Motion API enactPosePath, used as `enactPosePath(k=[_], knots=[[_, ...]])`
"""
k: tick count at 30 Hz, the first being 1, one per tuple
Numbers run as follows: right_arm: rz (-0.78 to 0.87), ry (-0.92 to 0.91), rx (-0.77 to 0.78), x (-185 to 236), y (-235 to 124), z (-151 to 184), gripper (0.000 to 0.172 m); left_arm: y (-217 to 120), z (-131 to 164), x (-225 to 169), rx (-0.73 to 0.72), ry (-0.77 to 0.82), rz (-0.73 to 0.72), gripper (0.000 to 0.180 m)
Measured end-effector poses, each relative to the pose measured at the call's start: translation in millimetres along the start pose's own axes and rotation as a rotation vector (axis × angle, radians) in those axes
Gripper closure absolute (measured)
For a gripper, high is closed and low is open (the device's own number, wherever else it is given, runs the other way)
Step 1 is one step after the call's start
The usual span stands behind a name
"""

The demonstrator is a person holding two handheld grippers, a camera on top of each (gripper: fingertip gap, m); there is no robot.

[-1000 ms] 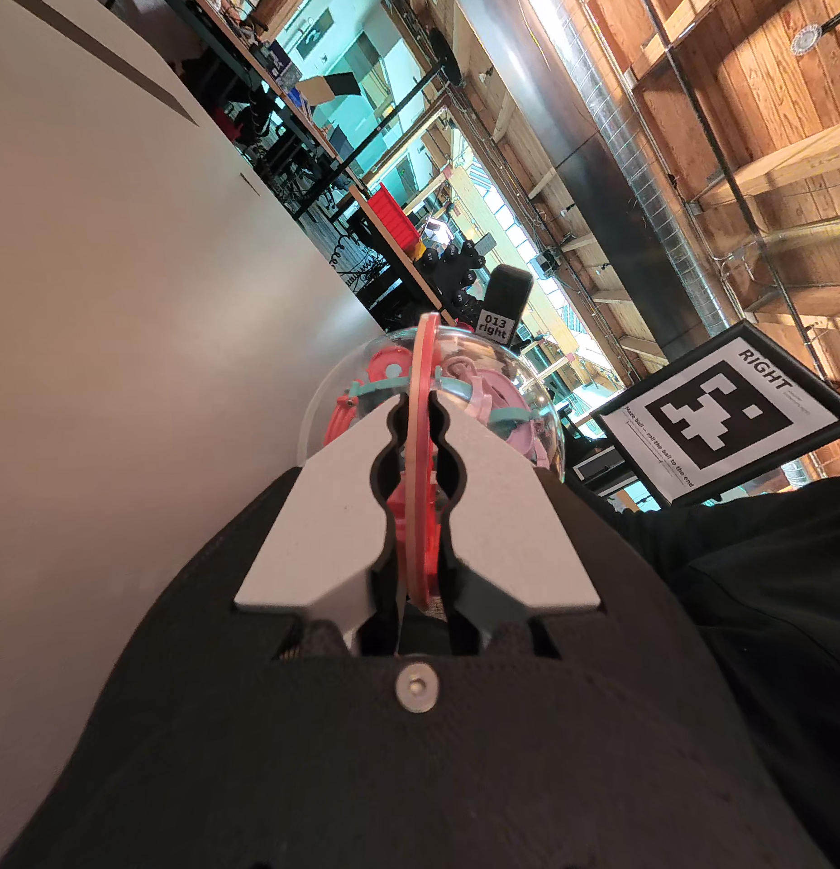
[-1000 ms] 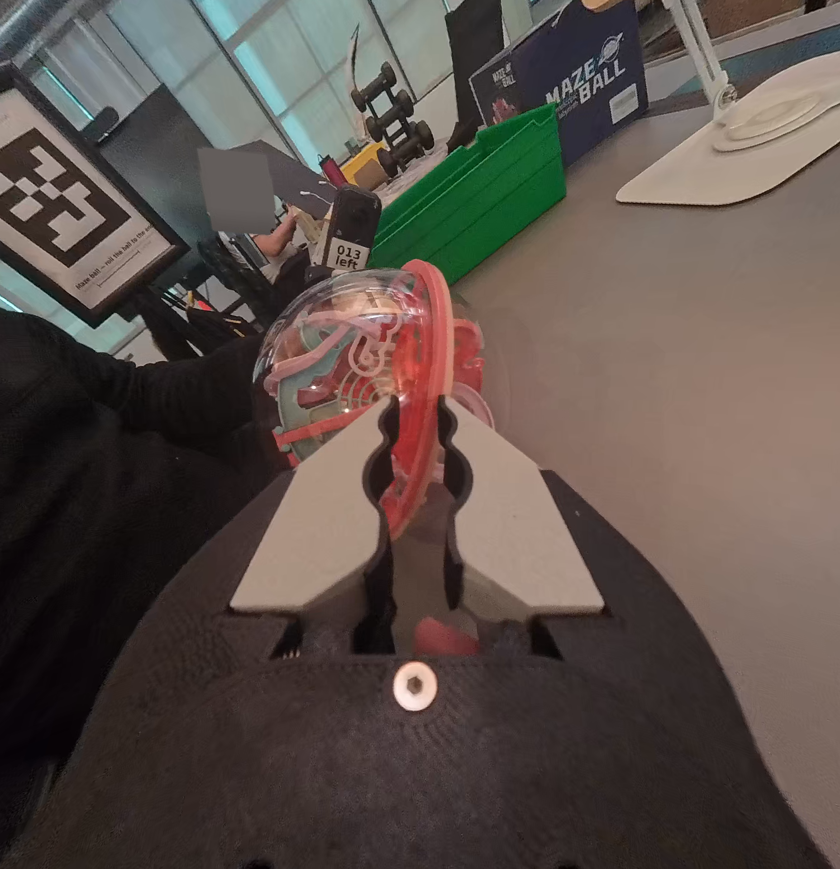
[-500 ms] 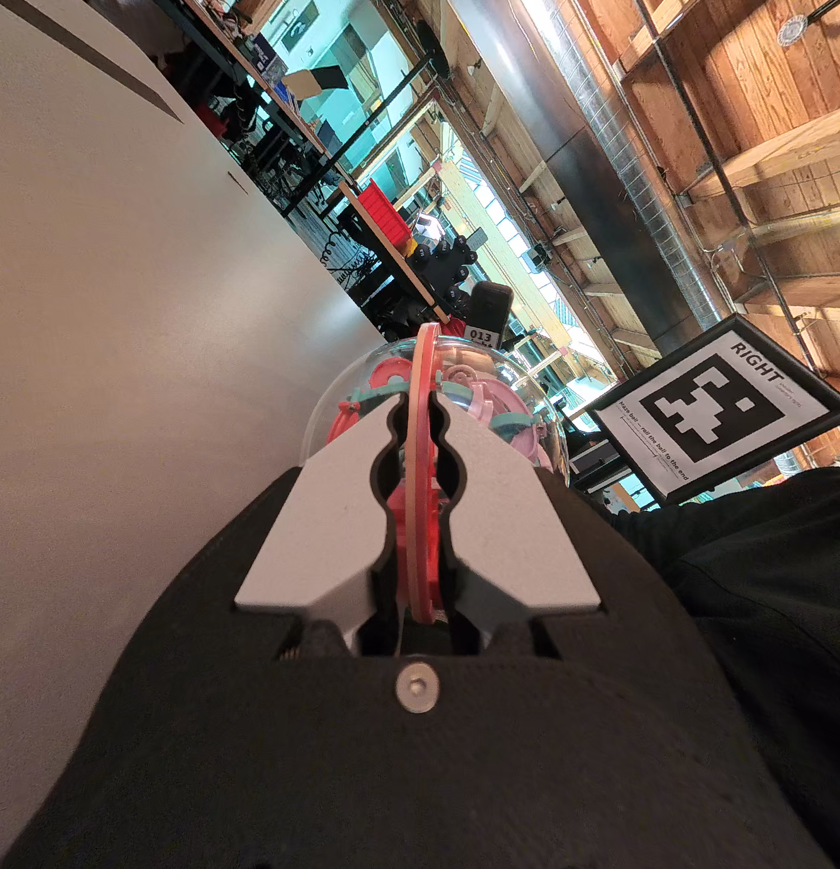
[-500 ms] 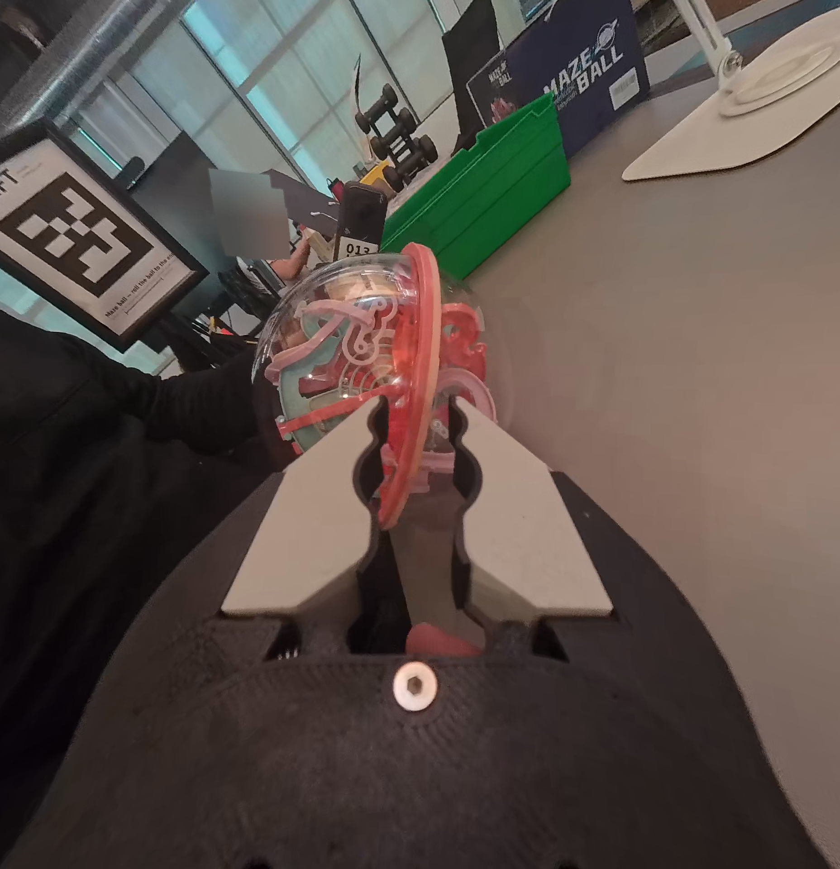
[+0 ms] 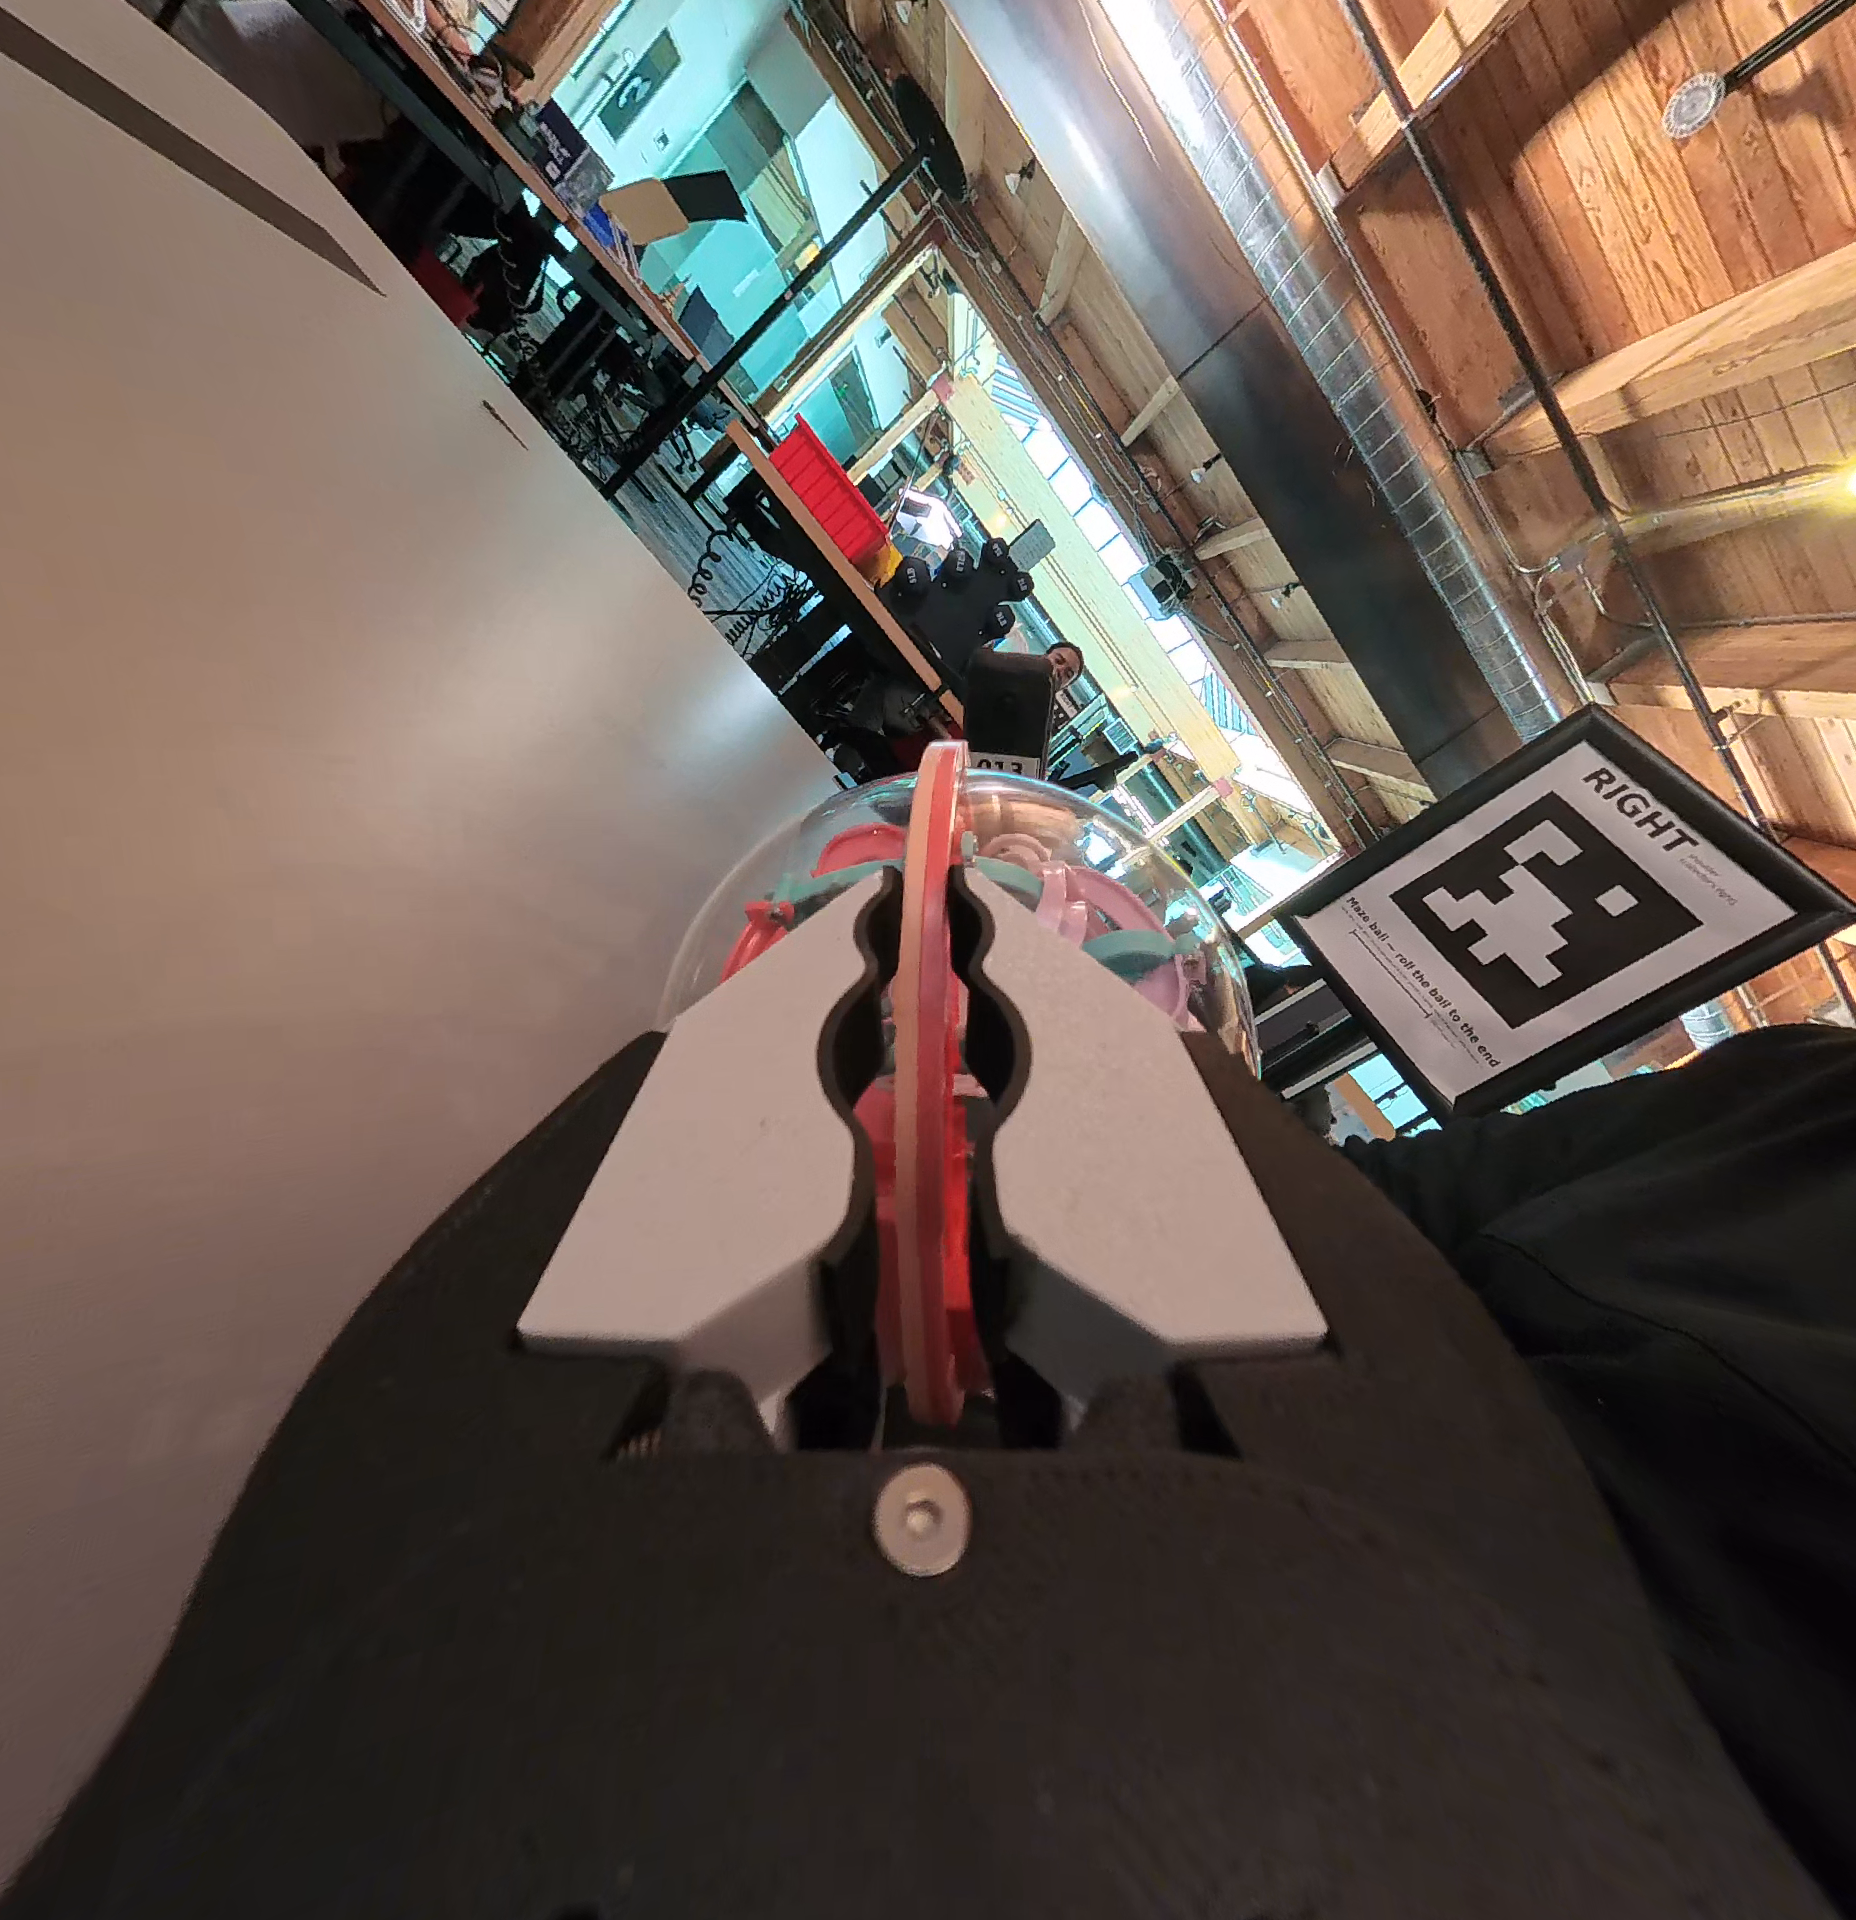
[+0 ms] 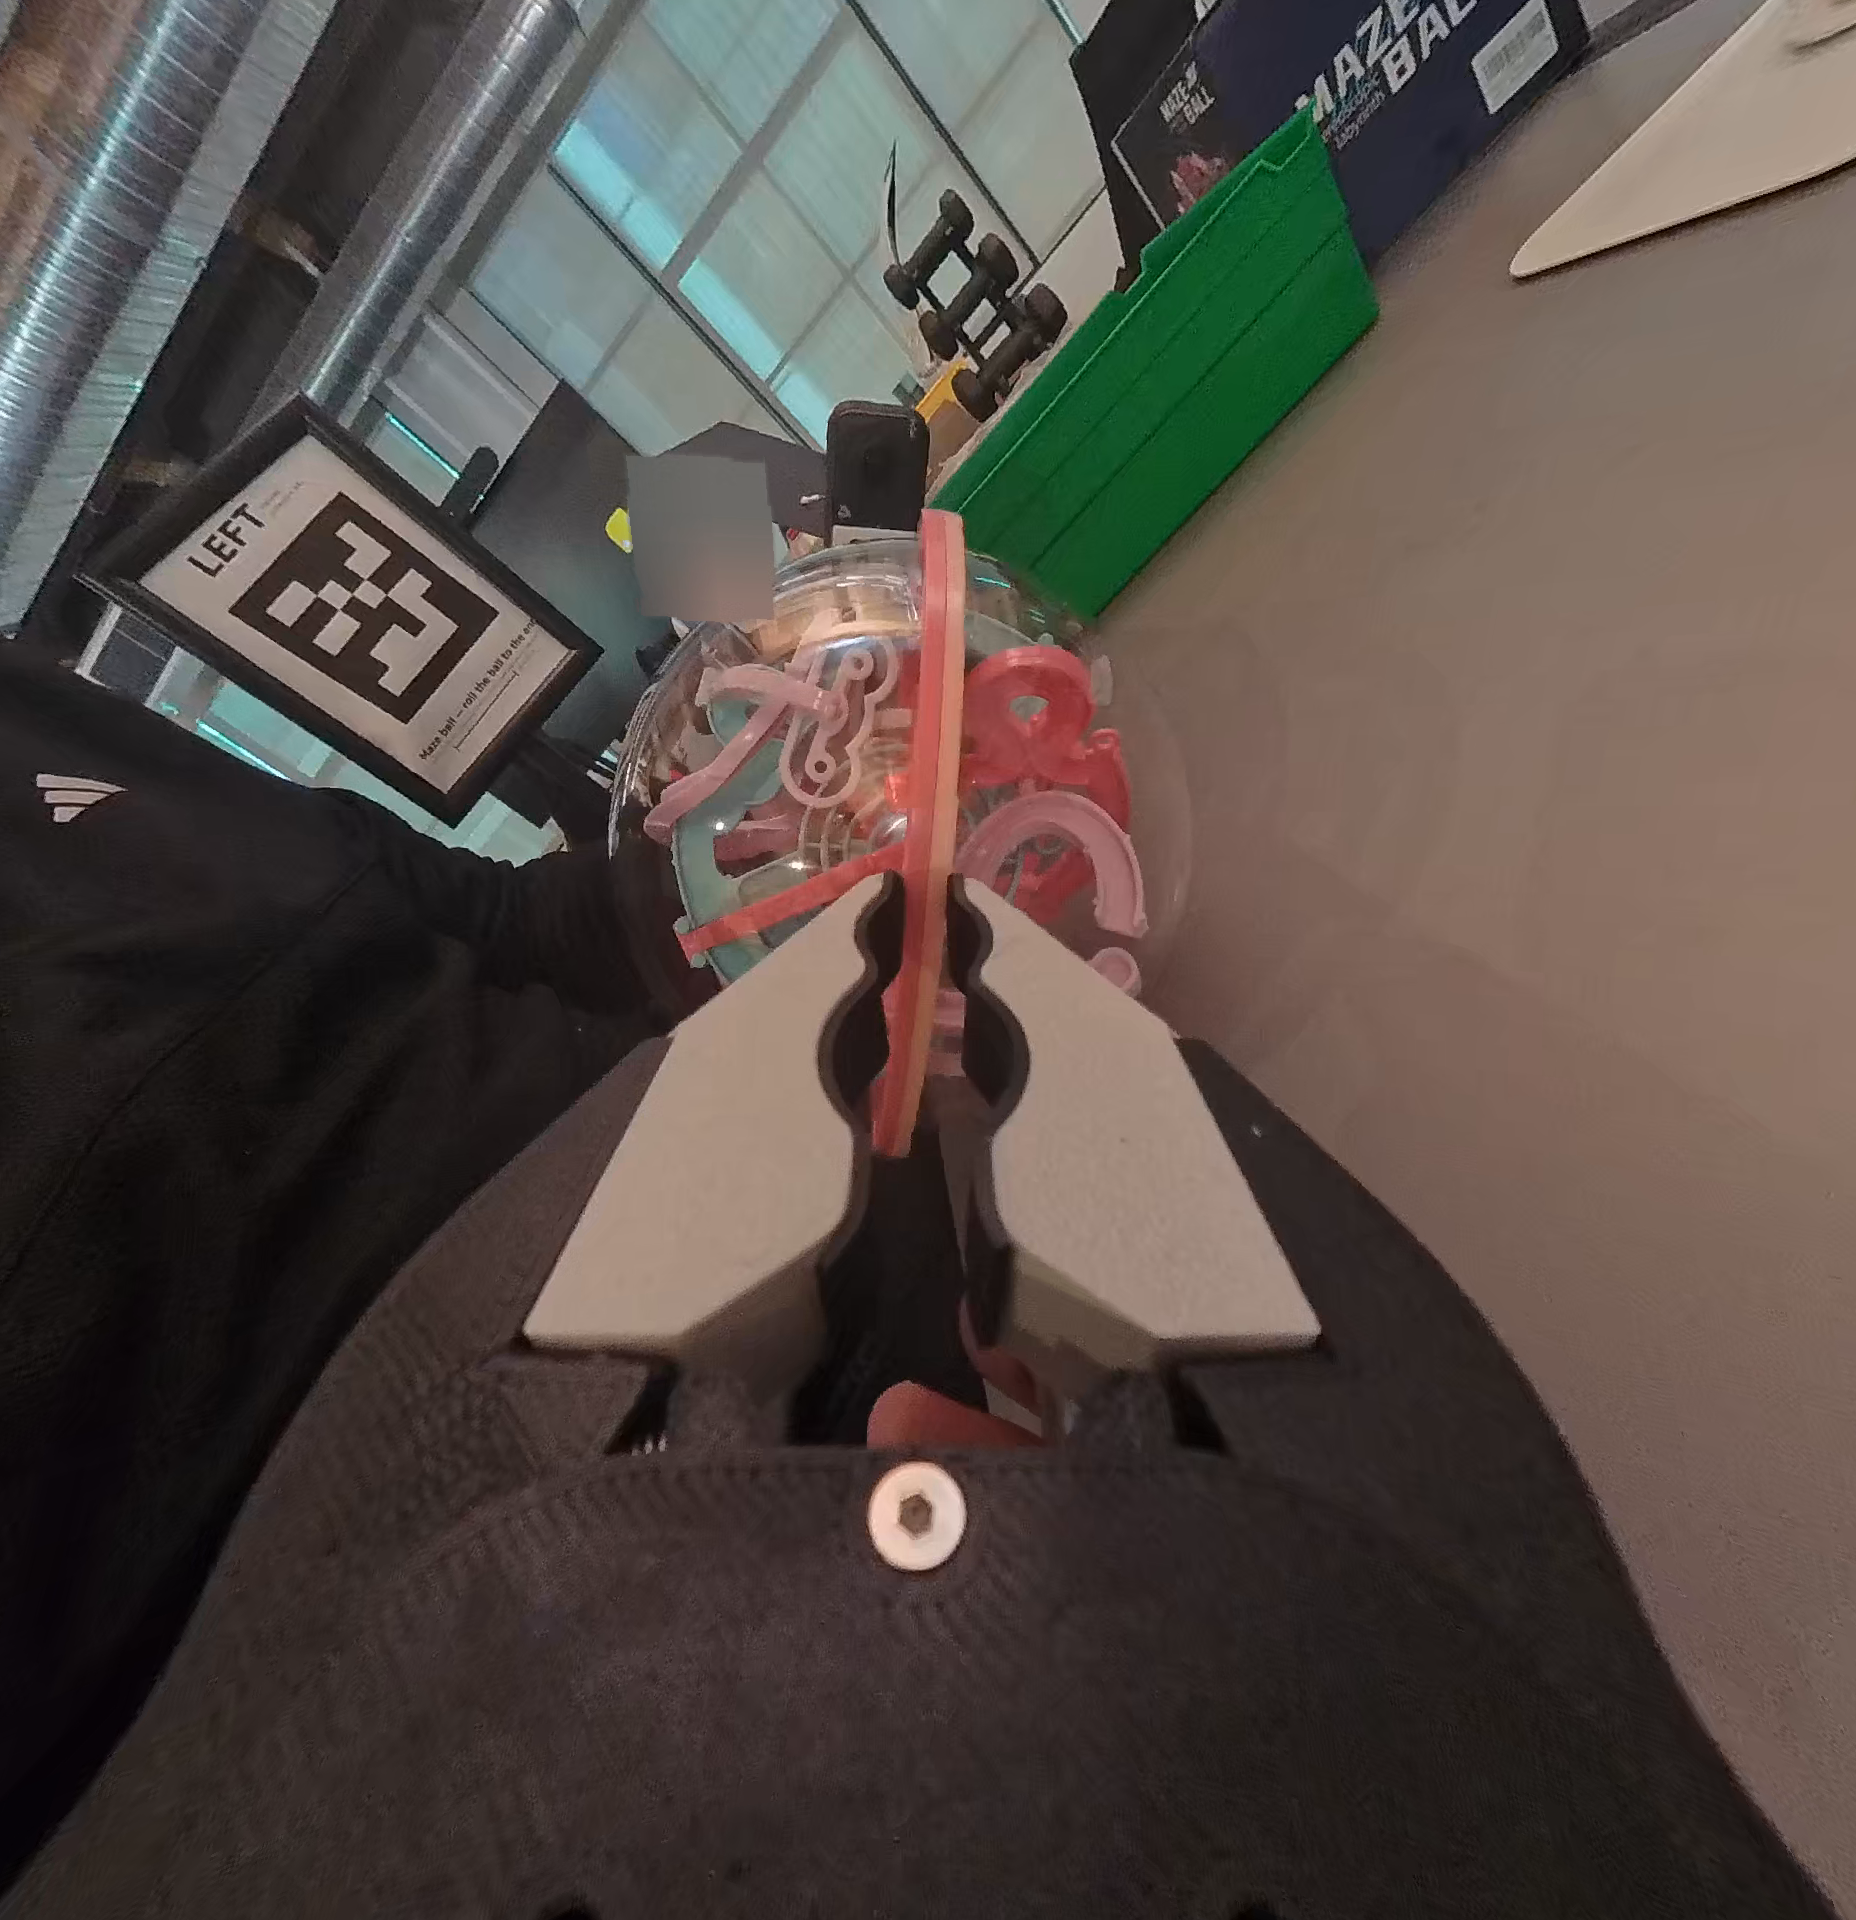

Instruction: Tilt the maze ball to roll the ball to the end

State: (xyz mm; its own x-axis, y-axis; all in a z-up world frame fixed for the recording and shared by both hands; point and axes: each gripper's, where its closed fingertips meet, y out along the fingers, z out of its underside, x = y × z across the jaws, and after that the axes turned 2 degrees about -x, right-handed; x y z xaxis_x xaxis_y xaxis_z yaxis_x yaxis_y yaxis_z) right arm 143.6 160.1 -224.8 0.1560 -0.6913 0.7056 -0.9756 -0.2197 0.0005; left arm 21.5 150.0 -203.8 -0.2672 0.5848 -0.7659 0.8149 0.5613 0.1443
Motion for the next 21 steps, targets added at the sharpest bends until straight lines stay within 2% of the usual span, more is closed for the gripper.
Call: enactPosePath(k=[8,14,21], knots=[[0.016,-0.014,-0.009,-2.4,-1.5,-0.1,0.165,-20.0,-0.5,5.2,-0.026,-0.019,-0.047,0.16],[0.018,-0.013,-0.017,-4.8,-1.6,-1.2,0.165,-35.3,33.1,-3.1,0.024,-0.042,-0.067,0.15],[0.011,-0.013,-0.033,-8.4,-1.6,-3.5,0.166,-34.4,39.9,-5.6,-0.024,-0.061,-0.063,0.154]])
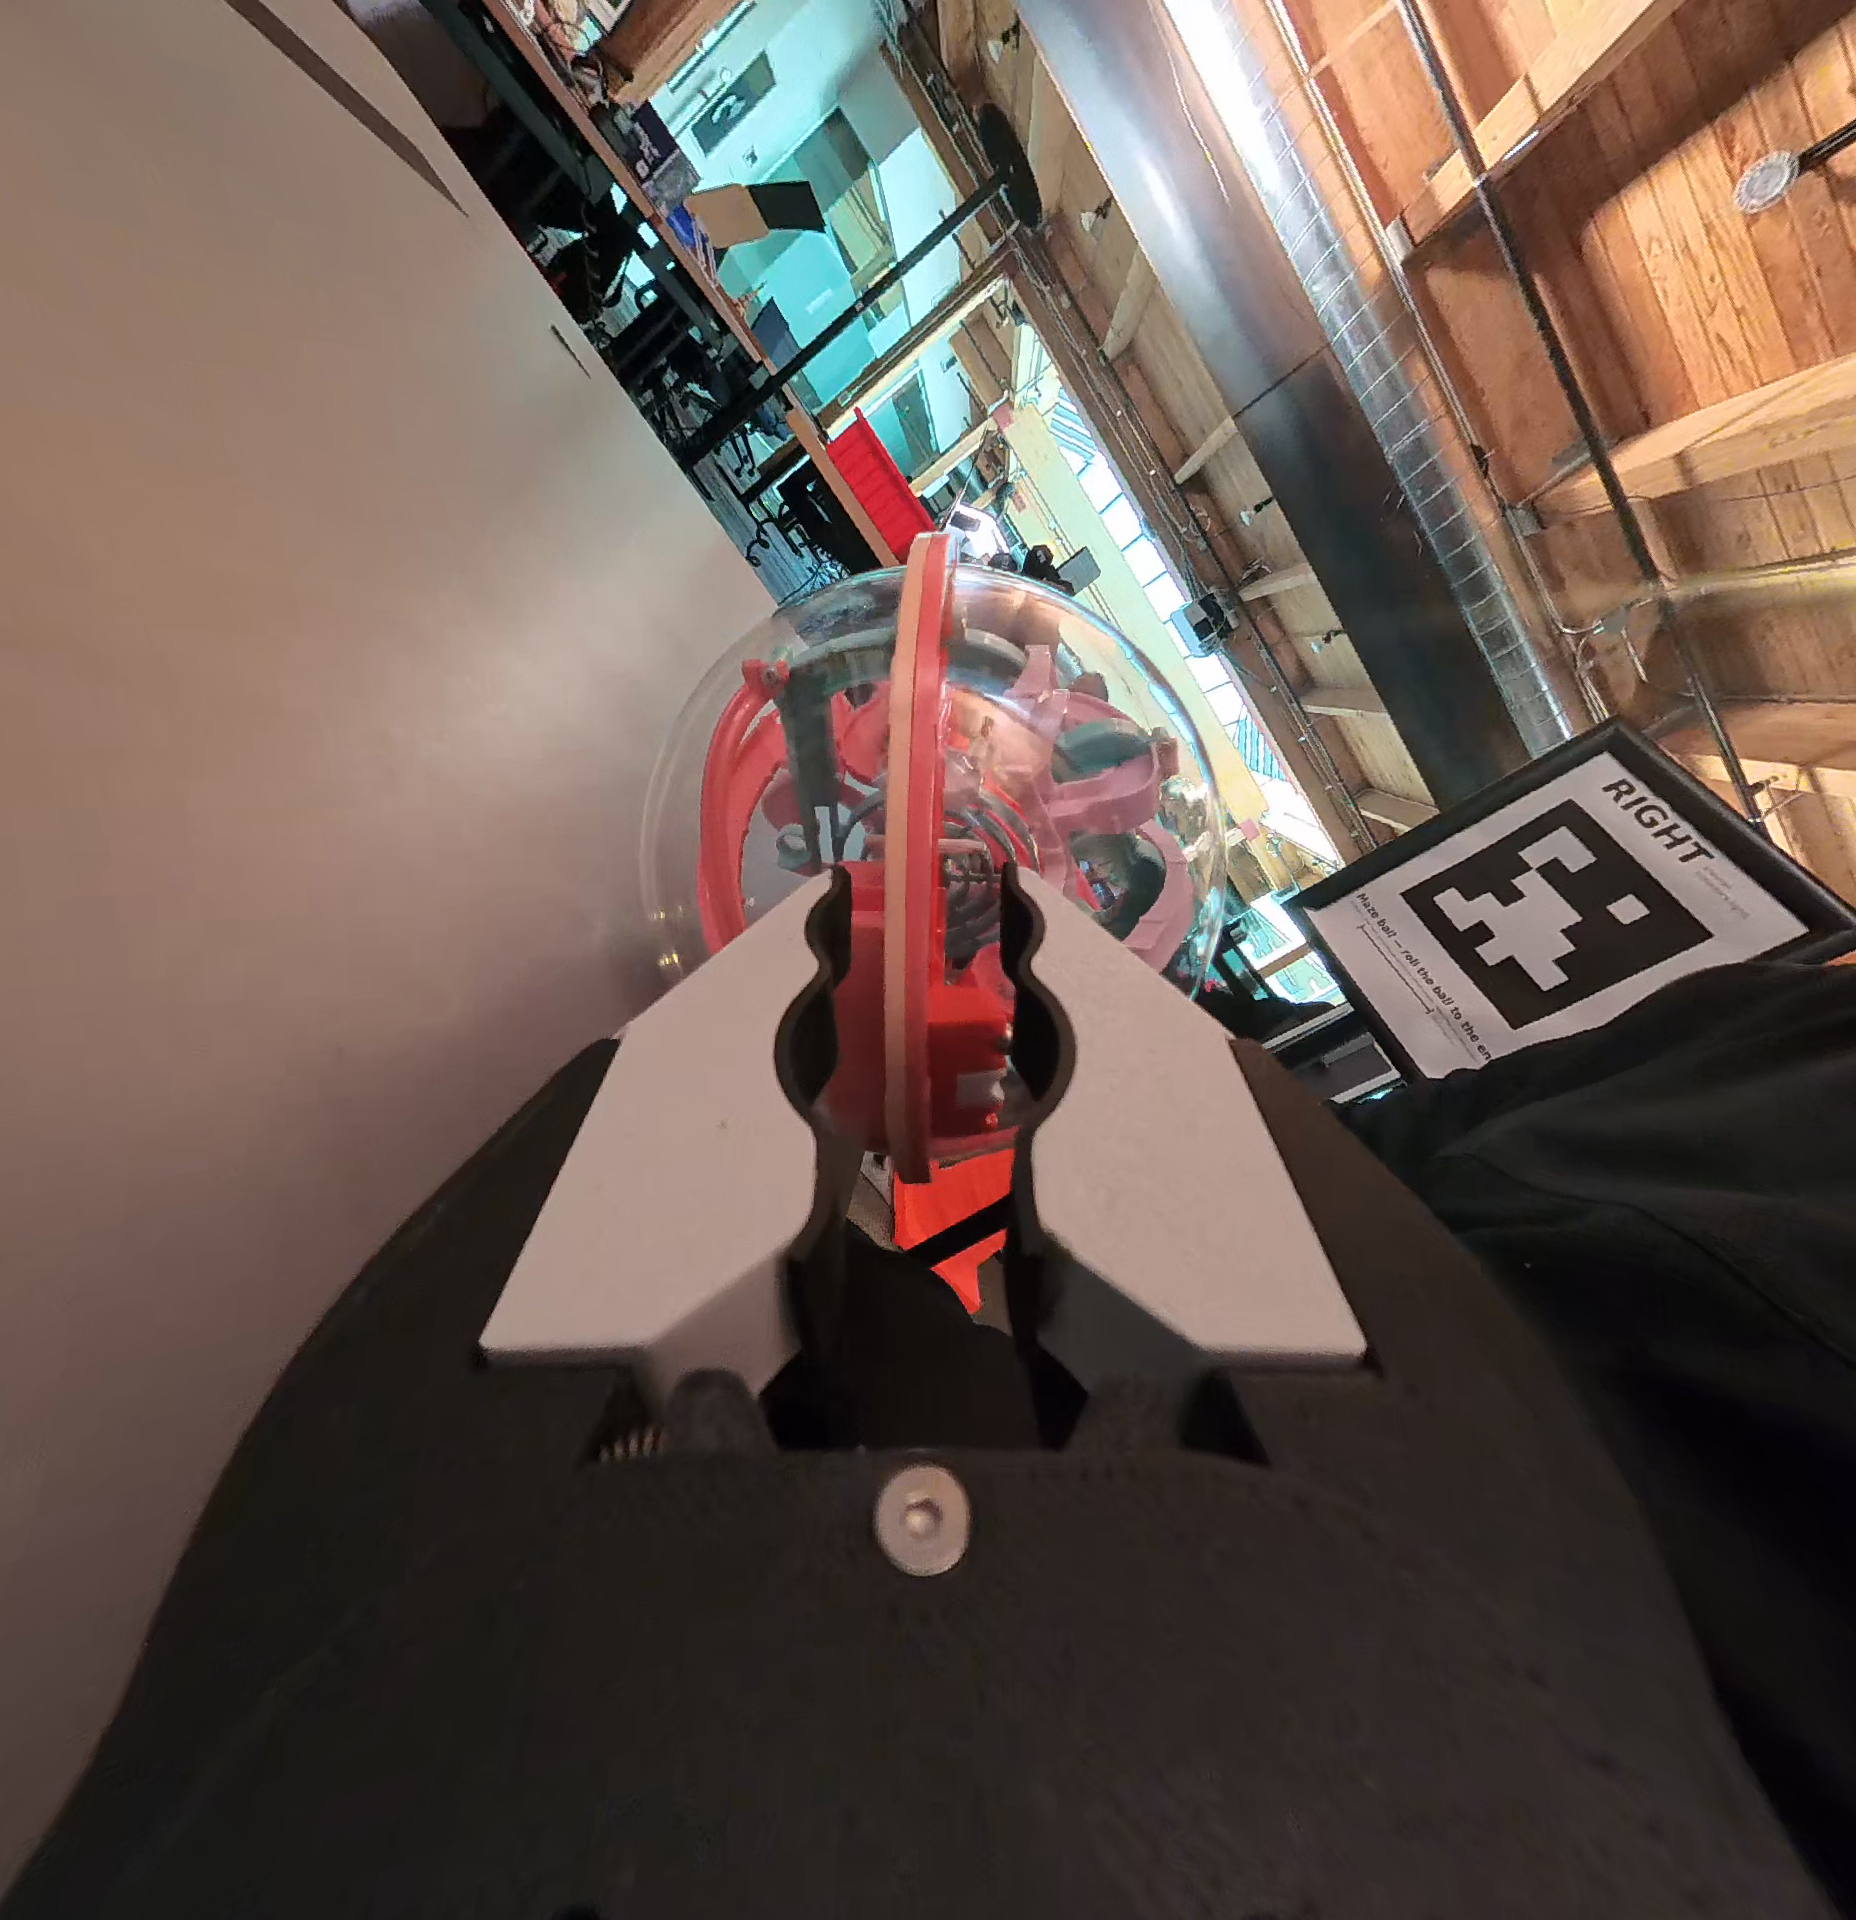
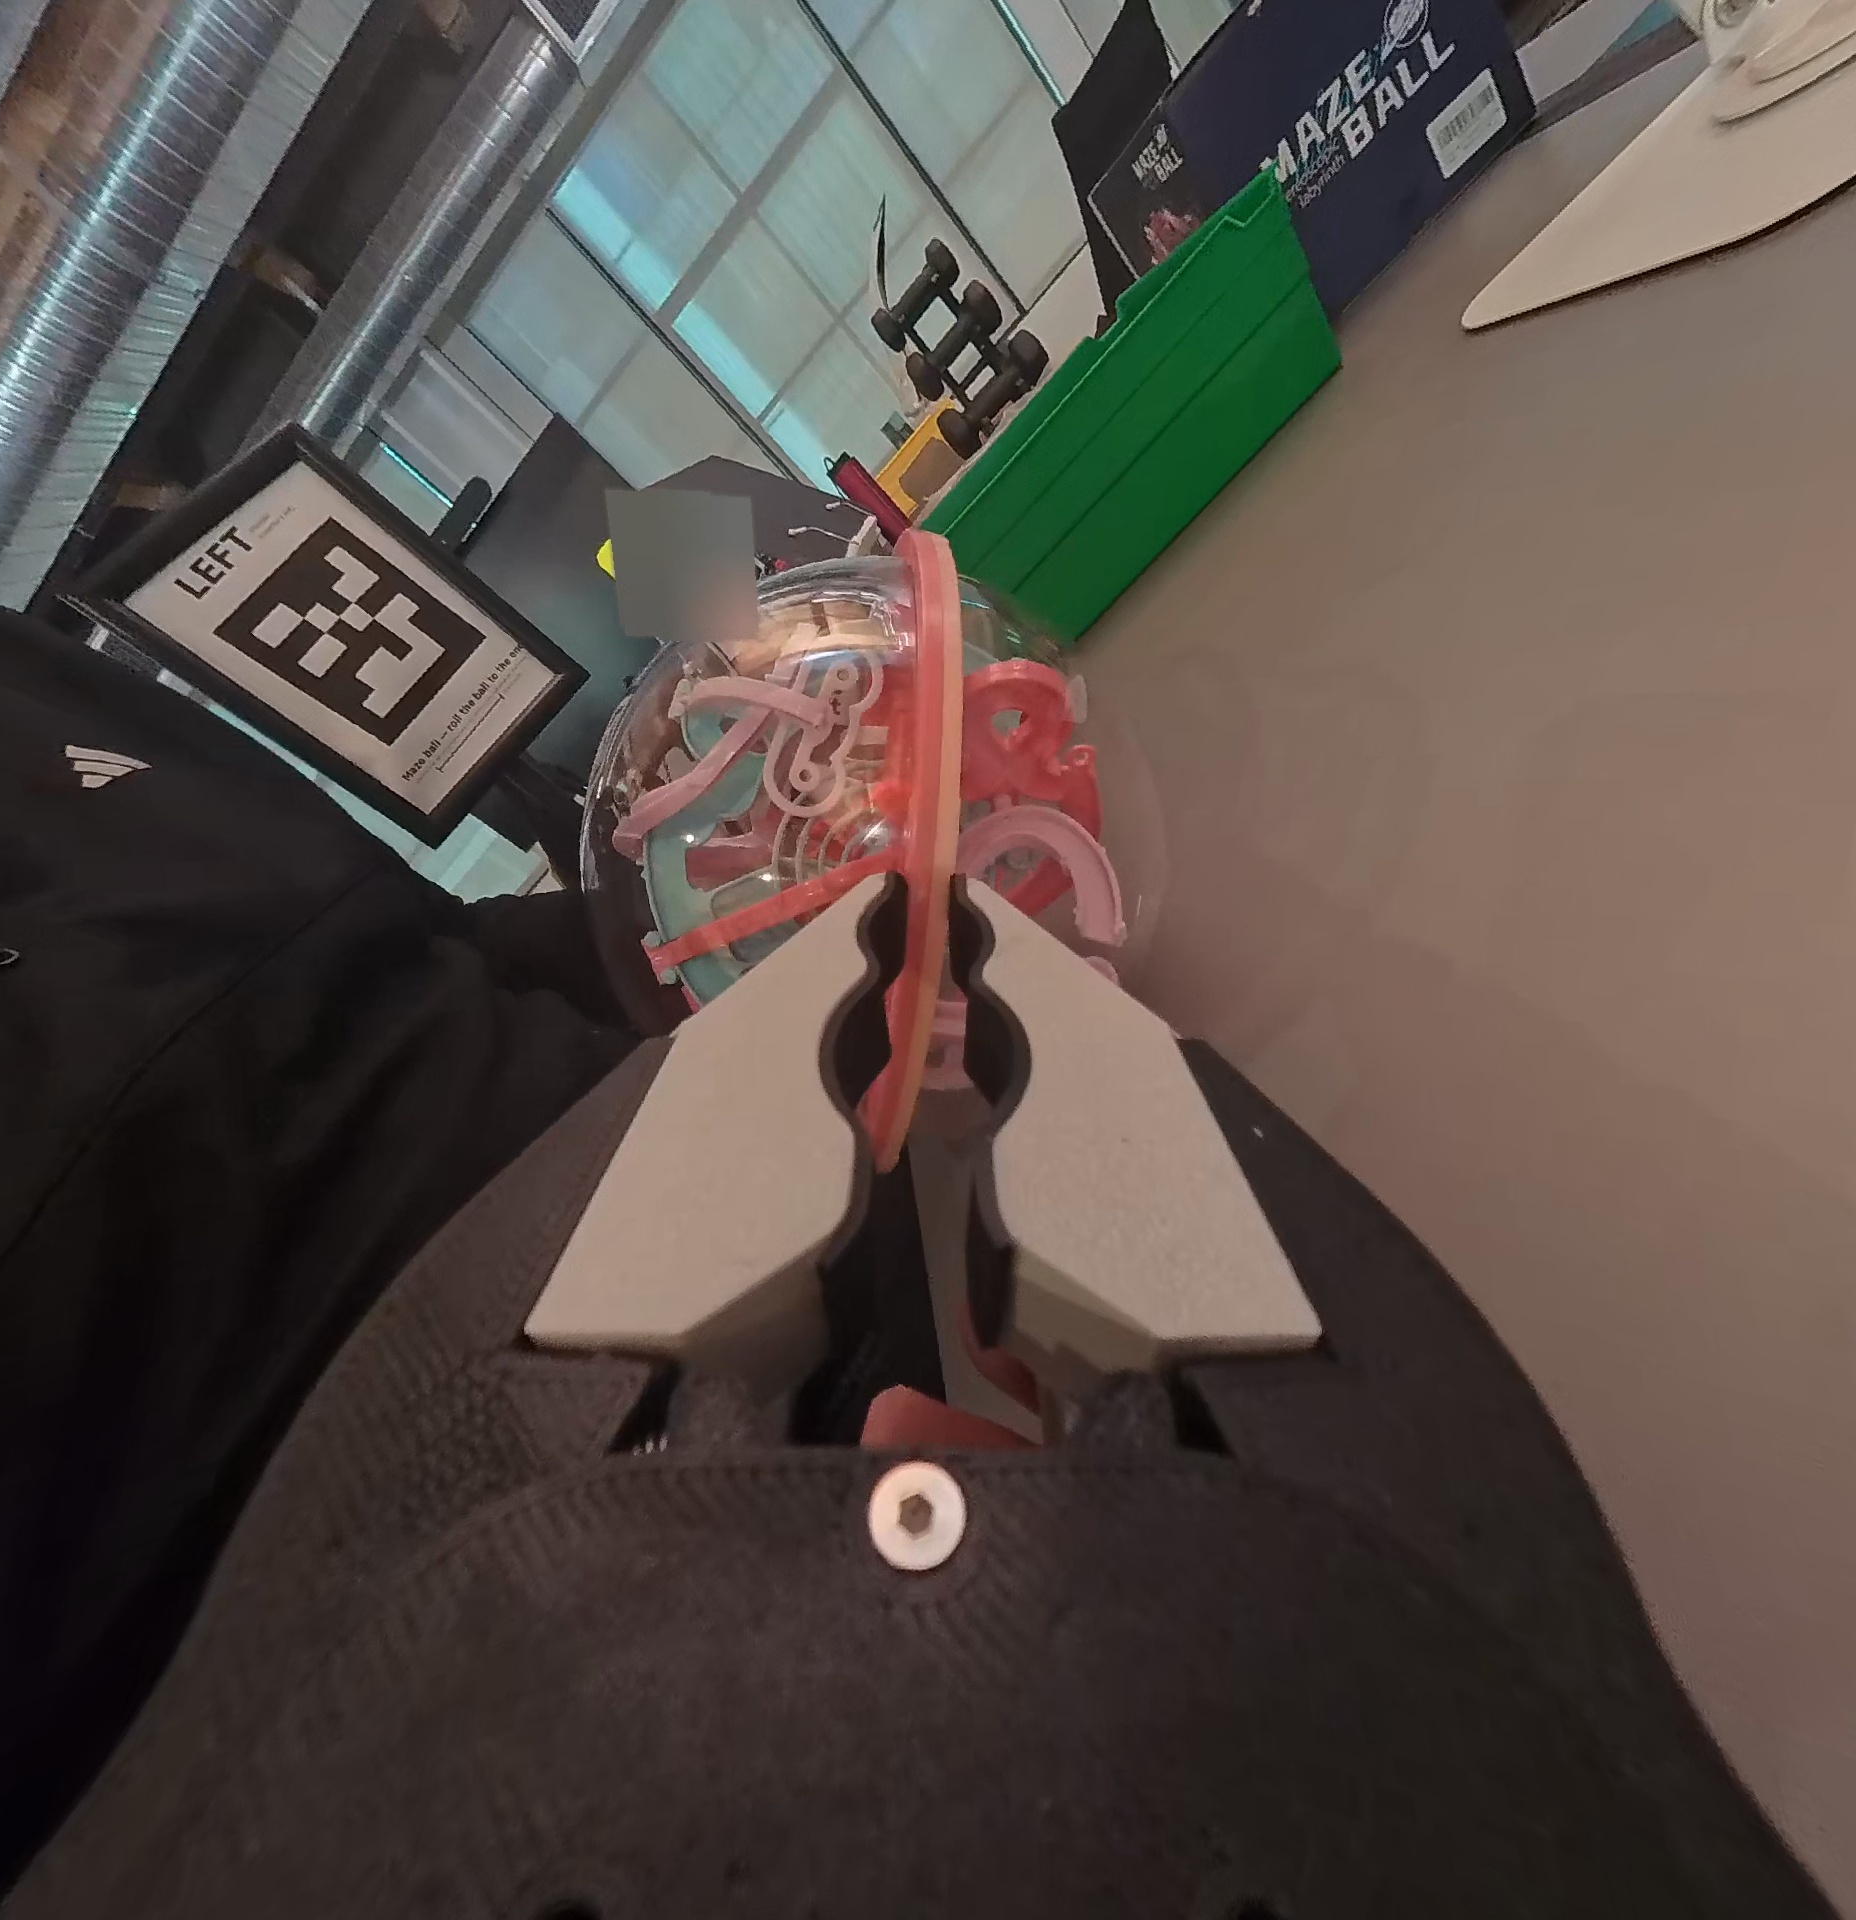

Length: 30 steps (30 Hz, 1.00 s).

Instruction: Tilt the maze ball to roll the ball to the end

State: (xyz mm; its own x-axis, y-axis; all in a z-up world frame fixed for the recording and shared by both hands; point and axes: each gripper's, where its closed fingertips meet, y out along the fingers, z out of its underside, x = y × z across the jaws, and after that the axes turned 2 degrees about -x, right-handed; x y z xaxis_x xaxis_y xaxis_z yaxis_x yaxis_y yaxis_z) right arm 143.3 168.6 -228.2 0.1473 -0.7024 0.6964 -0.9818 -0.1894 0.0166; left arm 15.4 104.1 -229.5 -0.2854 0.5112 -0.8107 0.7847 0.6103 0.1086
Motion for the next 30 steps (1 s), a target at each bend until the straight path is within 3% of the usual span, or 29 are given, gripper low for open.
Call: enactPosePath(k=[11,23,30], knots=[[0.005,-0.02,-0.02,3.0,0.6,0.5,0.165,3.5,-10.1,2.8,-0.014,0.003,0.018,0.17],[-0.002,-0.035,-0.017,7.7,1.2,4.2,0.165,-7.2,3.2,-2.2,0.014,-0.007,0.009,0.142],[-0.006,-0.035,-0.021,7.9,0.4,3.8,0.165,-6.4,8.2,2.6,0.023,-0.034,-0.016,0.147]])
